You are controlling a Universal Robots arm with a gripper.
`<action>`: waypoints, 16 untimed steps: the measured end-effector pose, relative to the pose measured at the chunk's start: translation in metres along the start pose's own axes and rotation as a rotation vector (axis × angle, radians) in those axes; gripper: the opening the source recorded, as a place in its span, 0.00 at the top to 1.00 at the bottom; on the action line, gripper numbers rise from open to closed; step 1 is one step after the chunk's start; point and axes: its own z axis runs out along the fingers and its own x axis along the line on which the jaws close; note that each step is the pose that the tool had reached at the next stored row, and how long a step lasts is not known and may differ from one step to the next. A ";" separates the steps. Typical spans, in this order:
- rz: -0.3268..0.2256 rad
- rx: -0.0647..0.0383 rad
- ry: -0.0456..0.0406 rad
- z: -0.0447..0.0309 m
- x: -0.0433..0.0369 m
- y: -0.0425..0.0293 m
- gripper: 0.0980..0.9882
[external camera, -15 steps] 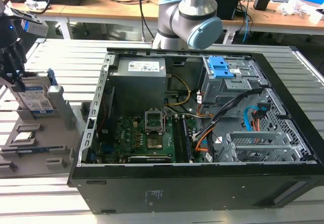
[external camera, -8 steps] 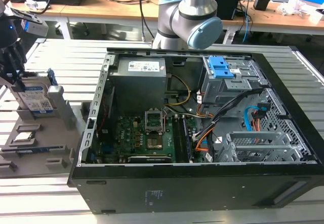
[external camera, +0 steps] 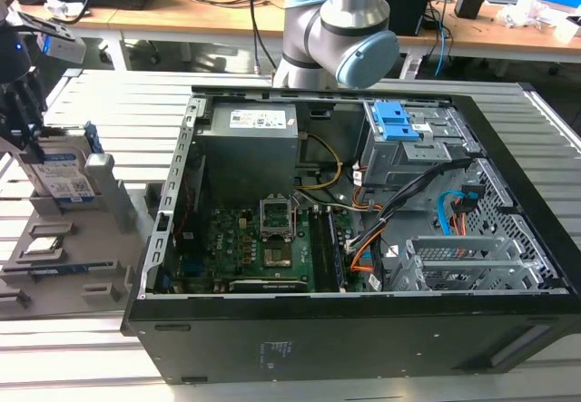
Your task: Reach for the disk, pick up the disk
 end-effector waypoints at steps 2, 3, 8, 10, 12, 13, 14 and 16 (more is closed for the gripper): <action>0.000 0.000 0.0019 -0.0018 -0.0001 0.0001 0.70; 0.000 0.000 0.0031 -0.0027 -0.0002 0.0001 0.70; 0.000 -0.001 0.0064 -0.0067 -0.0004 0.0003 0.70; 0.000 -0.001 0.0074 -0.0084 -0.0005 0.0003 0.70; 0.000 -0.001 0.0087 -0.0104 -0.0006 0.0004 0.70; 0.000 -0.001 0.0095 -0.0119 -0.0006 0.0005 0.70; 0.000 -0.001 0.0101 -0.0131 -0.0007 0.0005 0.70; 0.001 -0.001 0.0115 -0.0153 -0.0007 0.0006 0.70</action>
